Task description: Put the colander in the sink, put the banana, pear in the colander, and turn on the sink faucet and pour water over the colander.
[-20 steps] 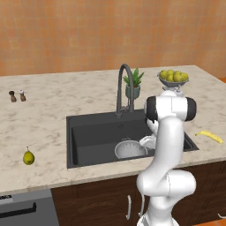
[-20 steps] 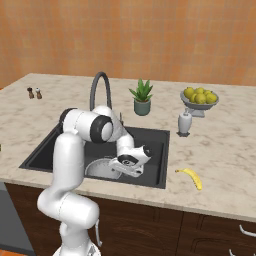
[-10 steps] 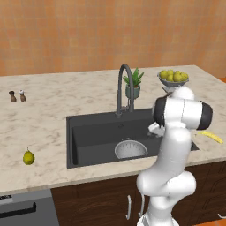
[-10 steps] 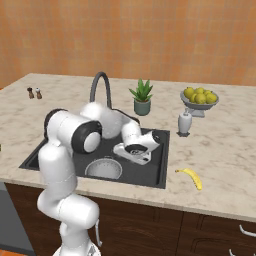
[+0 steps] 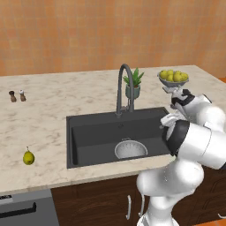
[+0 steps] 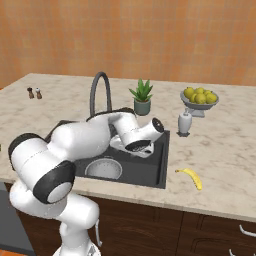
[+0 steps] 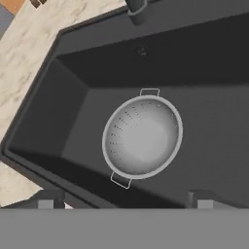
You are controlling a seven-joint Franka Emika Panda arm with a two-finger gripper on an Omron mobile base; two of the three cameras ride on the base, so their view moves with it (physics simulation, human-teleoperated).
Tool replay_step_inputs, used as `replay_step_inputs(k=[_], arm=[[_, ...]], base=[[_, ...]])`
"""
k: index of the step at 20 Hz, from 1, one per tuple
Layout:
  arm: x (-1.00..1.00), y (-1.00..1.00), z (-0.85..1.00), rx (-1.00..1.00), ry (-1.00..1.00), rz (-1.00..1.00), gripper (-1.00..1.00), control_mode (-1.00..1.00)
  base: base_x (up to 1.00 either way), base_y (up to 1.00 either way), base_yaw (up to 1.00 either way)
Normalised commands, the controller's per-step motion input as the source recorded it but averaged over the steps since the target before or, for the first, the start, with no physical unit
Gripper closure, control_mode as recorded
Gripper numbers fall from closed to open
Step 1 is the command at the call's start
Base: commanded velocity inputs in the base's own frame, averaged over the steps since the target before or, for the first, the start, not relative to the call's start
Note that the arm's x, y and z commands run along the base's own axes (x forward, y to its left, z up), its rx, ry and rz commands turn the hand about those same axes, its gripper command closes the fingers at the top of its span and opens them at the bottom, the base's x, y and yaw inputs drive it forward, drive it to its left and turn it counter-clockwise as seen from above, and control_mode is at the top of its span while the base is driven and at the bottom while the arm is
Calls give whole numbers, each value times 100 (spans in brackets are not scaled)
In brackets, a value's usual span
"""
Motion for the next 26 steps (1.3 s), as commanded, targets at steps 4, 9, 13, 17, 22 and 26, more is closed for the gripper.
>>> replay_step_inputs(k=[4, 9, 13, 17, 22, 26], arm=[[-54, 44, 83, -16, -16, -6, -100, -100], [-35, 68, 82, -12, -8, -10, -100, -100], [-15, 68, 94, -5, 3, -6, -100, -100], [-33, 65, 81, -2, 18, 0, -100, -100], [-33, 94, 46, -13, 14, 0, -100, -100], [7, 100, 14, -25, 16, 0, -100, -100]], base=[[0, 0, 0], [0, 0, 0], [0, 0, 0], [0, 0, 0], [0, 0, 0], [0, 0, 0]])
